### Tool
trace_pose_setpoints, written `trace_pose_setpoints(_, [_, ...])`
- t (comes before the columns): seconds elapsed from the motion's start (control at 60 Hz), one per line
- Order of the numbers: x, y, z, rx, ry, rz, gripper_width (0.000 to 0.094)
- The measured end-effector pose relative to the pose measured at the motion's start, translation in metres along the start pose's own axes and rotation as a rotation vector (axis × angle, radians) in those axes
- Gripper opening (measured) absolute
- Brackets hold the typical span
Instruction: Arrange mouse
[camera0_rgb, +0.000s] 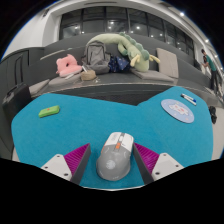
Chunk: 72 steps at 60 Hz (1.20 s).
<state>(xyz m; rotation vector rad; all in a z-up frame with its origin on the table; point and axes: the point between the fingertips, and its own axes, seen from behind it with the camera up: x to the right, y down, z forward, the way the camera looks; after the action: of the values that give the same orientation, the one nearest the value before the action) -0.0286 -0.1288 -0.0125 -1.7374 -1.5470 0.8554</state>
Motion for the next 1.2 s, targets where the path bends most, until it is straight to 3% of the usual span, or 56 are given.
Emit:
trace_pose_setpoints(0.217, [-0.011,-0.006,0.017,-0.004,-0.024,-0.064,0.0816])
trace_pose_setpoints(0.25, [-0.009,-0.007,0.017,0.000,-0.022,-0.064,0.0780])
trace_pose_setpoints(0.317, [-0.010,-0.006,0.017,0.000,-0.026,-0.060,0.0494])
trace_pose_setpoints(0.517, [-0.011,-0.004,0.014,-0.003,-0.045,-0.064,0.0360])
trace_pose_setpoints(0.65, [-0.025,-0.012,-0.010,0.003,-0.137,-0.059,0.0337])
trace_pose_setpoints(0.833, [0.020,-0.114,-0.056,0.203,-0.160,-0.076,0.0336])
trace_pose_setpoints(0.967, [0.128,-0.185,-0.035,0.287,-0.019,-0.047,0.0335])
trace_pose_setpoints(1.017, [0.170,-0.201,-0.019,0.279,0.031,-0.030,0.0336])
trace_pose_setpoints(1.133, [0.252,-0.211,0.033,0.269,0.098,-0.005,0.0340])
trace_pose_setpoints(1.2, [0.289,-0.195,0.069,0.215,0.127,0.009,0.0351])
